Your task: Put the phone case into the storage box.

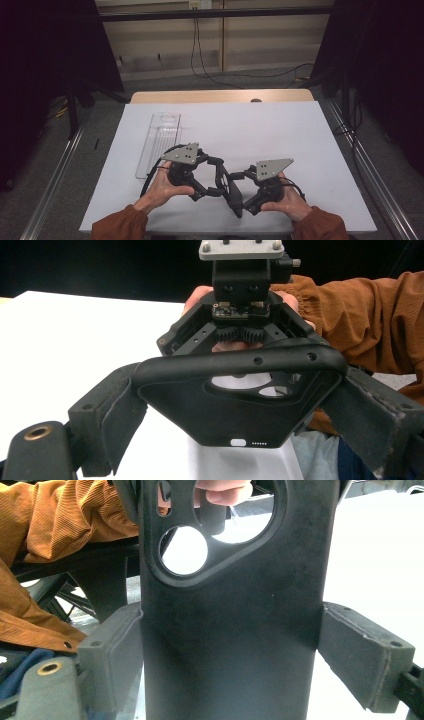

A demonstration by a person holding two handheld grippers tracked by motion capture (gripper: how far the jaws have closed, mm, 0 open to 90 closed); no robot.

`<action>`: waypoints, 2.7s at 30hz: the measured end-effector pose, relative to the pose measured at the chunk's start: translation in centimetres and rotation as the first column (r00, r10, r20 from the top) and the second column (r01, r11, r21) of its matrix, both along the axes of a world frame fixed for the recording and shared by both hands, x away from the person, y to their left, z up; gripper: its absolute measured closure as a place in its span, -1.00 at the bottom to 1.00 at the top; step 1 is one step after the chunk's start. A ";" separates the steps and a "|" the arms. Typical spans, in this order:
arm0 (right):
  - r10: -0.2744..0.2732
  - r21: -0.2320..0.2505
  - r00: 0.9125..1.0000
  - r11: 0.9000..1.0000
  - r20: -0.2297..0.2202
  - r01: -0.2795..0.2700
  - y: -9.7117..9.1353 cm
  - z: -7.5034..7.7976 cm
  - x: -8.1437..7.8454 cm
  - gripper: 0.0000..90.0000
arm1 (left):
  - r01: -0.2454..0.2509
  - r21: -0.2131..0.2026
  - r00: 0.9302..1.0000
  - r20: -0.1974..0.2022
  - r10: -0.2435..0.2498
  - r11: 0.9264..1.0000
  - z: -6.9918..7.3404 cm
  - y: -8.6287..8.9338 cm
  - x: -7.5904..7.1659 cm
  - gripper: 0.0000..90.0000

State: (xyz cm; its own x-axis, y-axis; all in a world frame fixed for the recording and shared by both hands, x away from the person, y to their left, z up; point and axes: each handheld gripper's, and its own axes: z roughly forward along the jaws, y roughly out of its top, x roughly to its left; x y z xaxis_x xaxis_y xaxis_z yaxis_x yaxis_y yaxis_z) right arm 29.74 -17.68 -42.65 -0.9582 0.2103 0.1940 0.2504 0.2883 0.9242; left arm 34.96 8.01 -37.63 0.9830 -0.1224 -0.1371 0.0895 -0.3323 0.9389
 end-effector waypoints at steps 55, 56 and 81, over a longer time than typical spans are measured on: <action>-0.120 0.084 0.992 0.989 -0.022 0.122 -1.1 0.8 0.3 -0.99 | -0.159 -0.024 0.987 -0.032 0.159 0.987 1.4 1.4 0.5 -0.67; -0.129 0.086 0.991 0.988 -0.023 0.131 -1.2 0.8 0.3 -0.99 | -0.166 -0.025 0.986 -0.032 0.166 0.986 1.4 1.5 0.5 -0.67; -0.356 0.063 0.934 0.932 -0.028 0.357 -3.3 0.9 0.4 -0.97 | -0.360 -0.014 0.932 -0.057 0.359 0.933 2.1 3.5 1.5 -0.67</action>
State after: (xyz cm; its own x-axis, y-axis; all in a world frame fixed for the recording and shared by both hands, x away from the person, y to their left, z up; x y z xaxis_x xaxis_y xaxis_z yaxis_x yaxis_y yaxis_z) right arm 30.09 -20.95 -41.73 -0.8191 0.5238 0.2339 0.3407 0.1161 0.9330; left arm 36.45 11.51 -35.53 0.9531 0.2341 -0.1915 0.2487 -0.2461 0.9368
